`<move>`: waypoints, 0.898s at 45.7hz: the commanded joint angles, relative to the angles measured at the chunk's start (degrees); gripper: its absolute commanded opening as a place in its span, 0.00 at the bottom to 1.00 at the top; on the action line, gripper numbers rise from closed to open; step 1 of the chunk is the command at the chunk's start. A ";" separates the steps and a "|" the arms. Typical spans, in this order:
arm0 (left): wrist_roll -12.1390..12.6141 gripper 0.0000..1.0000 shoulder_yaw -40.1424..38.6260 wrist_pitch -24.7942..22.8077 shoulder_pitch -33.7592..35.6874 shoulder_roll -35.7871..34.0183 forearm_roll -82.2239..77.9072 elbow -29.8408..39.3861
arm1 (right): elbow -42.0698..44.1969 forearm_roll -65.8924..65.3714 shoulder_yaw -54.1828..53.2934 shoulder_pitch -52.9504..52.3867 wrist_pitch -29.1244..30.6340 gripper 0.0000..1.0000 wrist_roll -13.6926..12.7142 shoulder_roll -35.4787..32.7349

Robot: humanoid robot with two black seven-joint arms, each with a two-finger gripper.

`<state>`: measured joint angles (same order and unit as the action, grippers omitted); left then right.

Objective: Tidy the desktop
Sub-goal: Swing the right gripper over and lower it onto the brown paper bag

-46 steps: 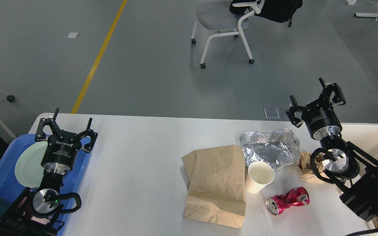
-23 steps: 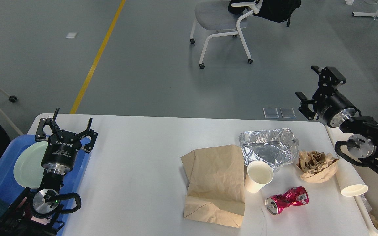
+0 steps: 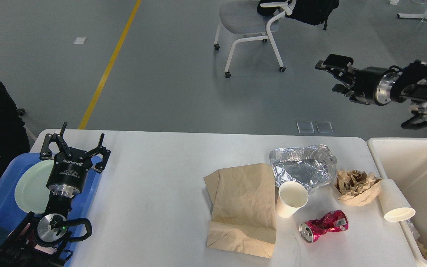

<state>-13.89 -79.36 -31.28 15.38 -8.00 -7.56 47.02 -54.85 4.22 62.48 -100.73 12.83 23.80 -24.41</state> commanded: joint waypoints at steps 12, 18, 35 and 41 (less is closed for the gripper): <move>0.00 0.96 0.00 0.08 0.00 0.00 0.00 0.00 | -11.15 -0.35 12.93 -25.65 40.16 1.00 -2.17 17.37; 0.00 0.96 0.00 -0.01 0.00 0.00 0.00 0.00 | -17.74 -0.62 11.18 -30.57 40.96 1.00 -16.04 17.73; 0.00 0.96 0.00 -0.01 0.00 0.00 0.00 0.00 | -29.35 5.18 3.17 -39.63 39.99 1.00 -41.64 11.93; 0.00 0.96 0.00 -0.01 0.00 0.00 0.00 0.00 | -29.35 7.38 3.35 -41.04 39.11 1.00 -41.12 11.75</move>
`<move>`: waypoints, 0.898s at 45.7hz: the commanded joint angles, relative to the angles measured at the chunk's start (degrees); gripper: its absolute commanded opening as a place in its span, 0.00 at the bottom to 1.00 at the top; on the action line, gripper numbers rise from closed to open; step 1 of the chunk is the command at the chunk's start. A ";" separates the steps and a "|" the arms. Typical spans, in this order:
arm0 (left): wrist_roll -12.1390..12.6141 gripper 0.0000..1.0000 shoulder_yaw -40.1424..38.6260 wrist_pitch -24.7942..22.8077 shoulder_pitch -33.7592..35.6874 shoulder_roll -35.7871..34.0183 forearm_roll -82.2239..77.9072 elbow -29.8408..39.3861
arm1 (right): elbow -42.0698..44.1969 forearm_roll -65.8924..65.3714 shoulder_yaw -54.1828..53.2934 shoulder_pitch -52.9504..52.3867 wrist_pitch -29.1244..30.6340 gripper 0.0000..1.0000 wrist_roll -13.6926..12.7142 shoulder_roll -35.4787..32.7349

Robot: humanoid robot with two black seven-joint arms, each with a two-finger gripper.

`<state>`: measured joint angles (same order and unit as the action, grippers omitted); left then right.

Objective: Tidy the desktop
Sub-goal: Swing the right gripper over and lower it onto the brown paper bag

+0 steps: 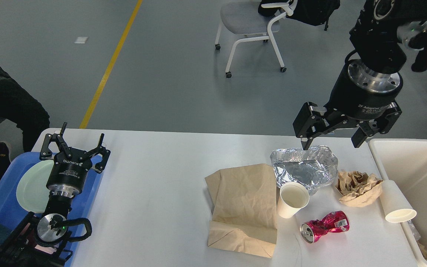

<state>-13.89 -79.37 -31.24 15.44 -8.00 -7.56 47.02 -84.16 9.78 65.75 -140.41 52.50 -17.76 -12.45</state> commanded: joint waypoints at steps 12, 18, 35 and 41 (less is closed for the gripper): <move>0.00 0.96 0.00 -0.05 0.03 0.00 0.00 0.00 | 0.40 2.08 -1.59 2.68 -4.15 1.00 0.62 0.05; 0.00 0.96 0.00 -0.05 0.03 0.00 0.00 0.00 | 0.40 2.52 -3.00 8.65 -8.73 1.00 0.62 0.32; 0.00 0.96 0.00 -0.05 0.03 0.00 0.00 0.00 | 0.57 2.26 -11.08 33.52 -28.58 1.00 0.27 4.27; 0.00 0.96 0.00 -0.05 -0.06 0.00 0.00 0.00 | 1.80 2.17 -11.08 40.12 -35.71 1.00 0.35 5.59</move>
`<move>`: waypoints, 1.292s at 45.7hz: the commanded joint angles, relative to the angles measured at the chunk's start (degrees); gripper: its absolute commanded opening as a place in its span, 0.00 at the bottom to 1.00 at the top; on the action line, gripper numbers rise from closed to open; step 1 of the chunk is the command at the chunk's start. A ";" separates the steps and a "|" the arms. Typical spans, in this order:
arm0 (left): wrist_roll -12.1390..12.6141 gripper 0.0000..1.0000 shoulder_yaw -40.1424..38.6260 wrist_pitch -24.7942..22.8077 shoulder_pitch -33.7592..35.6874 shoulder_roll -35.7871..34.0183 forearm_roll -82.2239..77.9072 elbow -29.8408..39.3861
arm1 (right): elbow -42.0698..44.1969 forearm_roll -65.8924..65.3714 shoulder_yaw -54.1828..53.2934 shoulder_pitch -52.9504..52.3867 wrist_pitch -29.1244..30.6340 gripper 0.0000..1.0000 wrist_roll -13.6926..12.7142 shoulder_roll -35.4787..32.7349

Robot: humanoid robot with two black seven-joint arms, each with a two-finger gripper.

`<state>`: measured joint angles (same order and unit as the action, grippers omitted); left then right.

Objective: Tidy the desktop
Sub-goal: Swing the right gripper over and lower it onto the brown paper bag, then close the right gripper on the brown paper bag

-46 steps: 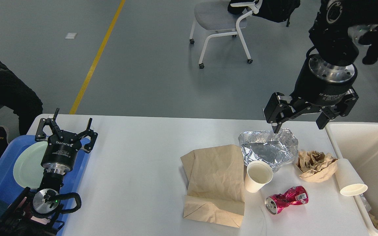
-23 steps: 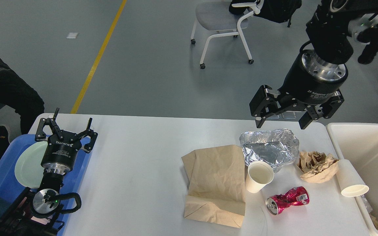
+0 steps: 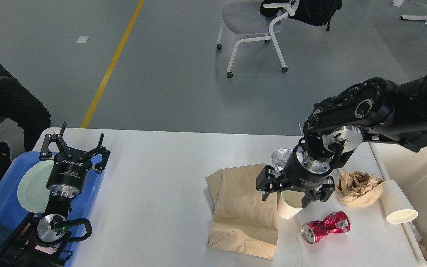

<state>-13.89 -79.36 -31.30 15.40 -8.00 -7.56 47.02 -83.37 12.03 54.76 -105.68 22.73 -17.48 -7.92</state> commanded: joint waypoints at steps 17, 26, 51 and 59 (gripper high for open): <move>0.00 0.96 0.00 0.01 -0.02 0.00 0.00 0.00 | 7.16 0.27 -1.67 15.67 -11.92 1.00 0.17 3.43; 0.00 0.96 0.00 0.01 -0.02 0.00 0.00 0.00 | 13.05 0.27 -3.61 22.79 -14.12 1.00 0.17 4.57; 0.00 0.96 0.00 0.01 0.06 0.00 0.00 0.00 | 13.23 6.33 -8.88 21.04 -15.62 1.00 0.17 2.91; 0.00 0.96 0.00 0.01 0.06 0.00 0.00 0.00 | 13.50 8.62 -8.53 20.60 -14.29 1.00 0.25 2.38</move>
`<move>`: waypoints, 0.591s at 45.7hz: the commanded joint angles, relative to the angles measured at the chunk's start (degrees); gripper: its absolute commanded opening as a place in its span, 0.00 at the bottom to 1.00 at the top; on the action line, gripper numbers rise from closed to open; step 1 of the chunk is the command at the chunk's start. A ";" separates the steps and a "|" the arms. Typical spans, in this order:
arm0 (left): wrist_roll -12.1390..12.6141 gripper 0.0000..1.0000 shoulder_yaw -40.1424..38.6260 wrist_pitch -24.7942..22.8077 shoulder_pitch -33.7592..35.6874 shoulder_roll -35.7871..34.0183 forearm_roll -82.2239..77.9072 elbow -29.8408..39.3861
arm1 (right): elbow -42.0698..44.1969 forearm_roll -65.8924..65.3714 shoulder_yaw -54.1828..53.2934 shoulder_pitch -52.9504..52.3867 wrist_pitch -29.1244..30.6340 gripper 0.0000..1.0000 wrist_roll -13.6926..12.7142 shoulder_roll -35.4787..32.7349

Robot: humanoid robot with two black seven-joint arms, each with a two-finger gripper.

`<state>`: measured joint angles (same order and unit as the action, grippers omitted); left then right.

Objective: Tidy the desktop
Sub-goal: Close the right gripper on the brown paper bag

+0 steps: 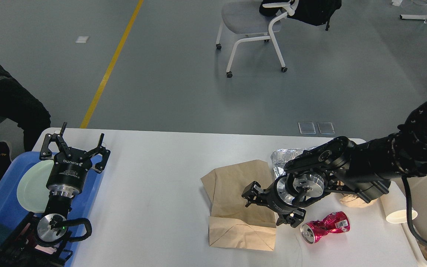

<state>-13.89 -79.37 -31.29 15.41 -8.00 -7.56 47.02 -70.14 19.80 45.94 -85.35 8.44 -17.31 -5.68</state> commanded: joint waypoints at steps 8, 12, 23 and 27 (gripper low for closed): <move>0.00 0.96 0.00 0.01 0.06 0.00 0.00 0.00 | 1.94 0.51 0.64 3.87 -2.19 1.00 -0.01 1.19; 0.00 0.96 0.00 0.01 0.06 0.00 0.00 0.00 | 2.29 0.51 0.73 4.66 -3.25 1.00 0.08 1.20; 0.00 0.96 0.00 0.01 0.06 0.00 0.00 0.00 | 2.82 1.12 -0.59 5.89 -3.60 1.00 0.08 1.37; 0.00 0.96 0.00 0.01 0.06 0.00 0.00 0.00 | 4.22 1.30 -2.43 7.21 -3.69 0.99 0.08 1.46</move>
<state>-13.89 -79.37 -31.29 15.42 -8.00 -7.56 47.02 -67.40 20.81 45.51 -79.59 4.92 -17.22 -4.34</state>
